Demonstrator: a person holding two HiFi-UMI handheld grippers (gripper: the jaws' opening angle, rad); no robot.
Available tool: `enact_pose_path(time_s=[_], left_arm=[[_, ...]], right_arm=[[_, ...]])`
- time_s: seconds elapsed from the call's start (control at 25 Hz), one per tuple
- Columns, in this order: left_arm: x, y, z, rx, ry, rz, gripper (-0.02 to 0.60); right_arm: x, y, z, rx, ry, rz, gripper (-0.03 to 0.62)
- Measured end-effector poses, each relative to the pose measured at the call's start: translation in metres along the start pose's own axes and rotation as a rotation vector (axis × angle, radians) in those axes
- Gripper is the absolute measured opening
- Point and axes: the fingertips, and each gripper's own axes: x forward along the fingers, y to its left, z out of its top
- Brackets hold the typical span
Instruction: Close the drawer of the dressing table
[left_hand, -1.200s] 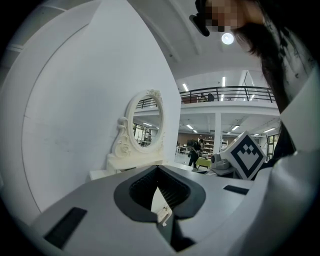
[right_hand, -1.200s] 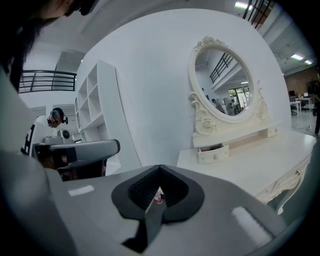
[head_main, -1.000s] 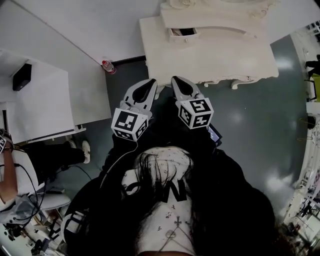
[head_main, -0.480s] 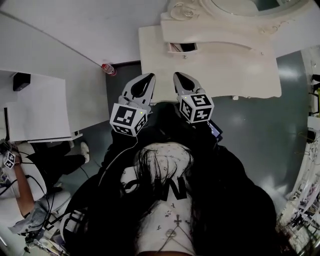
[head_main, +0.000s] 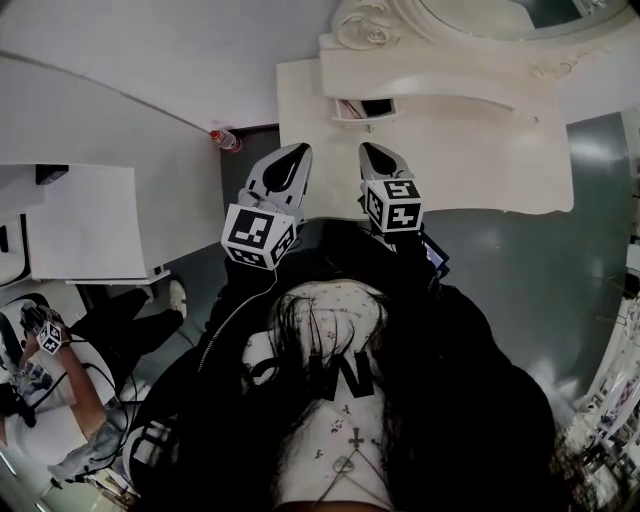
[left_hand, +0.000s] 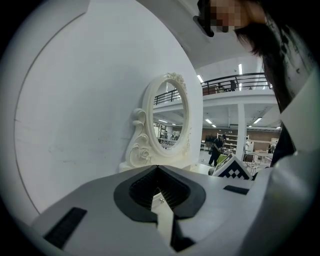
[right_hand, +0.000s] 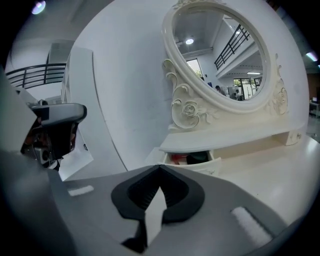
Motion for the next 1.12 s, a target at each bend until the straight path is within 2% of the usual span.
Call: enact_pose_path(time_s=[0.28, 0.32, 0.36, 0.84, 1.12], left_arm=[[0.02, 0.0, 0.002, 0.002, 0.017, 0.015, 0.0], [0.021, 0.0, 0.002, 0.002, 0.019, 0.018, 0.0], [0.023, 0.0, 0.002, 0.001, 0.021, 0.022, 0.0], [0.034, 0.004, -0.004, -0.012, 0.019, 0.067, 0.0], [0.041, 0.005, -0.001, -0.01, 0.015, 0.066, 0.0]], right_arm=[[0.021, -0.034, -0.02, 0.009, 0.078, -0.016, 0.015], [0.025, -0.038, -0.024, 0.001, 0.096, -0.018, 0.063], [0.028, -0.042, -0.028, -0.009, 0.113, -0.021, 0.071], [0.071, -0.07, -0.053, -0.058, 0.225, -0.021, 0.071], [0.076, -0.071, -0.054, -0.041, 0.221, -0.023, 0.081]])
